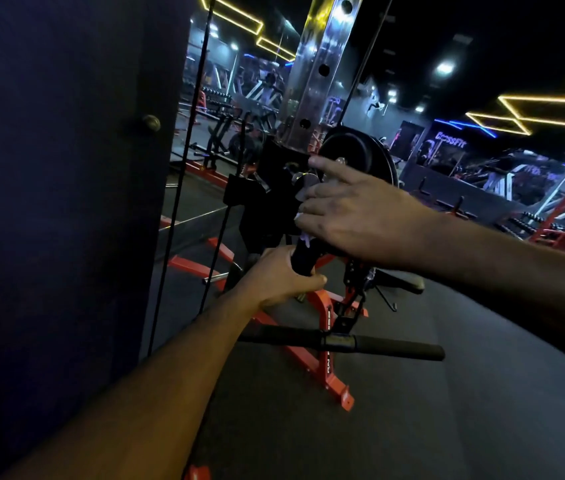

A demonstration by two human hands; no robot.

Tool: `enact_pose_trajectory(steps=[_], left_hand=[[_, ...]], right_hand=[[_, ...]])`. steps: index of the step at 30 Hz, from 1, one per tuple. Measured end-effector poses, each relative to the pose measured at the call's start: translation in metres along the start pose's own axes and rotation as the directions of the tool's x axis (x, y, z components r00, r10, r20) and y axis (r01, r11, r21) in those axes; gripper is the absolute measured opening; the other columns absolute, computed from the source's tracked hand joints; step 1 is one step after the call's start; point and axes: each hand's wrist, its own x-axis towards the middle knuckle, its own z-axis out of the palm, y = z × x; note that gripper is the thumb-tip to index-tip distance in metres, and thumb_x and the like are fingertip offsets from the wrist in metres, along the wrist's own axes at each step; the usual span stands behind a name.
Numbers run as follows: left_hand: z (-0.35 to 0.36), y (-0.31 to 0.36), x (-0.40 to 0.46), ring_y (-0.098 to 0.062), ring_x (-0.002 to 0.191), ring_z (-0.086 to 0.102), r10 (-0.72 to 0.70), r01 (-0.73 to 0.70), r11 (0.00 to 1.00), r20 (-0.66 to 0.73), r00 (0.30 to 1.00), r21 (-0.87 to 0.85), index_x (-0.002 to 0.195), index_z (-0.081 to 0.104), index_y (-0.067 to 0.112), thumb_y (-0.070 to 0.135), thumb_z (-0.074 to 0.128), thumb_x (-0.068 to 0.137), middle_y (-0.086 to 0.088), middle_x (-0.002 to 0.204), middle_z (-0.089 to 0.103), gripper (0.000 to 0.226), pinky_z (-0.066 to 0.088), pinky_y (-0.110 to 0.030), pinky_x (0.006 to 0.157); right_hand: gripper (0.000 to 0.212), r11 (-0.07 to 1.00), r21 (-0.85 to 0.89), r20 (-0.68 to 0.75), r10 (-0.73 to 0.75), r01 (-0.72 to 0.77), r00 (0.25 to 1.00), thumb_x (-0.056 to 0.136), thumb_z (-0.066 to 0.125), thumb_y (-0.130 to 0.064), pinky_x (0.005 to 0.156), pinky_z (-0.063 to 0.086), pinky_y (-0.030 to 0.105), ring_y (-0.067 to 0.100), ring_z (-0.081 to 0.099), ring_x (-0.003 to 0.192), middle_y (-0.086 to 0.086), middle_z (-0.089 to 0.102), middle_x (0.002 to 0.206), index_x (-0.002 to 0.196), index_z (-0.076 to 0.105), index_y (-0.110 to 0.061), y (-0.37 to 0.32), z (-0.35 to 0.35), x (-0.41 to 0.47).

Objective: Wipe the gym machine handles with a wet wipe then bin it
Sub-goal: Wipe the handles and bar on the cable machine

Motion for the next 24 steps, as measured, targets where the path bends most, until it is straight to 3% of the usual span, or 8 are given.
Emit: enact_pose_trajectory(steps=[2, 4, 9, 11, 13, 15, 18, 24], left_hand=[[-0.003, 0.000, -0.002, 0.005, 0.066, 0.062, 0.016, -0.017, 1.000, 0.025, 1.000, 0.026, 0.085, 0.066, 0.021, 0.033, 0.082, 0.078, 0.011, 0.074, 0.068, 0.021, 0.041, -0.012, 0.058], [-0.005, -0.002, -0.005, 0.005, 0.077, 0.065, 0.023, -0.024, 0.999, 0.043, 0.999, 0.035, 0.100, 0.069, 0.021, 0.035, 0.083, 0.077, 0.009, 0.088, 0.071, 0.030, 0.044, -0.012, 0.061], [-0.003, -0.012, -0.016, -0.011, 0.104, 0.062, 0.113, -0.108, 0.978, -0.019, 0.993, 0.177, 0.104, 0.064, 0.026, 0.038, 0.082, 0.080, 0.007, 0.105, 0.064, 0.032, 0.048, -0.026, 0.084], [-0.009, -0.015, -0.022, -0.020, 0.129, 0.048, 0.137, -0.140, 0.922, 0.034, 0.990, 0.361, 0.140, 0.049, 0.018, 0.042, 0.079, 0.083, -0.004, 0.134, 0.055, 0.069, 0.041, -0.035, 0.109], [-0.015, -0.022, -0.027, -0.023, 0.150, 0.027, 0.115, -0.148, 0.852, 0.096, 0.989, 0.503, 0.158, 0.026, 0.012, 0.044, 0.076, 0.085, -0.009, 0.161, 0.033, 0.094, 0.023, -0.036, 0.124], [-0.018, -0.025, -0.031, -0.022, 0.153, 0.019, 0.132, -0.176, 0.836, 0.121, 0.984, 0.520, 0.159, 0.023, 0.010, 0.042, 0.075, 0.086, -0.008, 0.165, 0.026, 0.096, 0.013, -0.028, 0.125], [-0.018, -0.021, -0.034, -0.017, 0.145, 0.026, 0.172, -0.202, 0.860, 0.105, 0.979, 0.470, 0.155, 0.033, 0.011, 0.033, 0.076, 0.088, -0.005, 0.157, 0.036, 0.083, 0.008, -0.016, 0.114], [-0.015, -0.035, -0.023, -0.019, 0.156, 0.010, 0.146, -0.192, 0.866, 0.133, 0.980, 0.462, 0.161, 0.016, 0.012, 0.035, 0.076, 0.087, -0.008, 0.169, 0.016, 0.099, 0.005, -0.029, 0.127]], right_hand=[[0.015, 1.000, 0.009, -0.057, 0.022, -0.022, 0.998, 0.088, 0.054, -0.006, 0.116, 0.034, 0.055, 0.030, 0.067, 0.079, 0.008, 0.067, 0.075, 0.080, 0.066, -0.011, -0.019, 0.006, 0.014], [0.014, 0.999, 0.041, -0.065, -0.019, 0.021, 0.998, 0.086, 0.056, -0.006, 0.113, 0.037, 0.055, 0.028, 0.065, 0.073, 0.005, 0.065, 0.070, 0.079, 0.067, -0.012, -0.035, 0.014, 0.018], [0.037, 0.993, 0.070, 0.056, -0.097, 0.093, 0.994, 0.098, 0.032, -0.016, 0.124, -0.003, 0.053, 0.023, 0.064, 0.109, -0.003, 0.072, 0.100, 0.121, 0.061, -0.019, -0.020, 0.009, 0.004], [0.033, 0.997, 0.065, 0.079, -0.053, 0.048, 0.995, 0.097, 0.034, -0.016, 0.124, 0.005, 0.051, 0.024, 0.065, 0.109, -0.001, 0.073, 0.100, 0.110, 0.065, -0.020, -0.010, 0.001, 0.008], [0.025, 0.996, 0.089, 0.130, -0.043, 0.032, 0.991, 0.096, 0.042, -0.013, 0.123, 0.017, 0.047, 0.027, 0.066, 0.105, 0.003, 0.071, 0.099, 0.100, 0.065, -0.019, -0.014, -0.002, 0.018], [0.021, 0.994, 0.105, 0.146, -0.051, 0.036, 0.988, 0.097, 0.046, -0.010, 0.121, 0.025, 0.044, 0.027, 0.068, 0.102, 0.006, 0.070, 0.102, 0.100, 0.066, -0.015, -0.029, -0.001, 0.029], [0.034, 0.995, 0.087, 0.323, -0.071, 0.045, 0.944, 0.105, 0.032, -0.008, 0.124, 0.014, 0.039, 0.026, 0.056, 0.125, 0.008, 0.063, 0.129, 0.123, 0.060, -0.011, -0.046, -0.002, 0.034], [0.037, 0.972, 0.077, 0.262, -0.236, 0.224, 0.936, 0.101, 0.039, -0.019, 0.124, -0.006, 0.041, 0.015, 0.049, 0.136, -0.003, 0.060, 0.137, 0.133, 0.056, -0.023, -0.004, -0.009, 0.010]])
